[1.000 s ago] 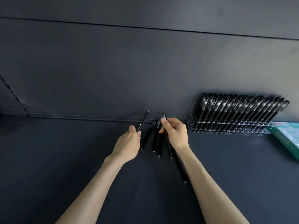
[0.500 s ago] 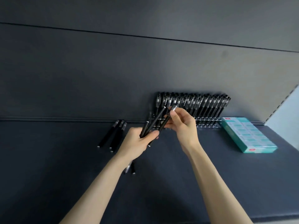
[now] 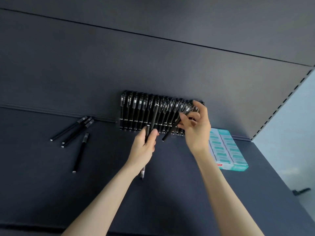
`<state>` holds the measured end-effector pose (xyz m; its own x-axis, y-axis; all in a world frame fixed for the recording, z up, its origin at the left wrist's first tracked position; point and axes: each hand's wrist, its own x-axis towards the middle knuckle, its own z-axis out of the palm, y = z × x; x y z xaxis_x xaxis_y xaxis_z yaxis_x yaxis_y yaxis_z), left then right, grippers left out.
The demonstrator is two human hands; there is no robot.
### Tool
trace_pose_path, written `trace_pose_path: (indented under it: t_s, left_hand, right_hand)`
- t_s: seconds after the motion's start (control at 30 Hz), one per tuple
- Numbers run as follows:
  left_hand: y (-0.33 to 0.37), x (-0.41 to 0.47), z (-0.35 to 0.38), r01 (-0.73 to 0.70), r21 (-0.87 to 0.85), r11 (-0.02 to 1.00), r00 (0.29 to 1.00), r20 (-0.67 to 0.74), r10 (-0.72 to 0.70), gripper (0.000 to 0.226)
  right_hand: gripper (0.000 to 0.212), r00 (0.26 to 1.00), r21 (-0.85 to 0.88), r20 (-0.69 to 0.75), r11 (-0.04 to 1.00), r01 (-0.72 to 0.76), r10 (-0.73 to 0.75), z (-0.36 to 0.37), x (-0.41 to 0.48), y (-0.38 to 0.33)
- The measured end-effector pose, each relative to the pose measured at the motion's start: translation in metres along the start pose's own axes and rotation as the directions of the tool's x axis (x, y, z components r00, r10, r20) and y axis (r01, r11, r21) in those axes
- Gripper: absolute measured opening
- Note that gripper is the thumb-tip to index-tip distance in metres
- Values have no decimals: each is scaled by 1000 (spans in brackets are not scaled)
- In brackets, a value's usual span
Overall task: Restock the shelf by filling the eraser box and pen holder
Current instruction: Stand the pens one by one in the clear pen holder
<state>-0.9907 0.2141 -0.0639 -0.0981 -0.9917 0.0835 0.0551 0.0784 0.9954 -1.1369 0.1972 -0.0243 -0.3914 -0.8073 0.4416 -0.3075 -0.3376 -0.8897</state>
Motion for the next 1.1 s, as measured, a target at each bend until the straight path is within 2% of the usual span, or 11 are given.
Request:
trace_pose_path:
  t_s: [0.17,0.23,0.3,0.5,0.63,0.8,1.1]
  left_hand:
    - [-6,18,10,-131,30,991,988,-77,133,27]
    - [-17,18,10,-124,51,991,985,-118,129,54]
    - [-27,17,9,-100,61,993,985,-132,107,68]
    - [-37,22,12,-91,24,996,989,-118,94,42]
    - [-37,23,12,-107,43,993,986,-127,112,50]
    - [-37,23,11,-145,39,989,981,-125,149,40]
    - [-39,24,11,-105,47,993,988,-108,110,54]
  right_hand:
    - [40,994,-75,-46,993,95,-98,0,25,3]
    - [41,991,-87,-44,989,120,-124,4,30,5]
    - [39,988,-94,-43,985,143,-147,8,33,10]
    - [37,978,-113,-25,973,201,-205,17,39,21]
    - [37,966,-158,-1,954,254,-257,20,41,22]
    - [37,959,-270,81,921,283,-271,24,38,23]
    - [29,938,-425,171,836,347,-302,24,39,34]
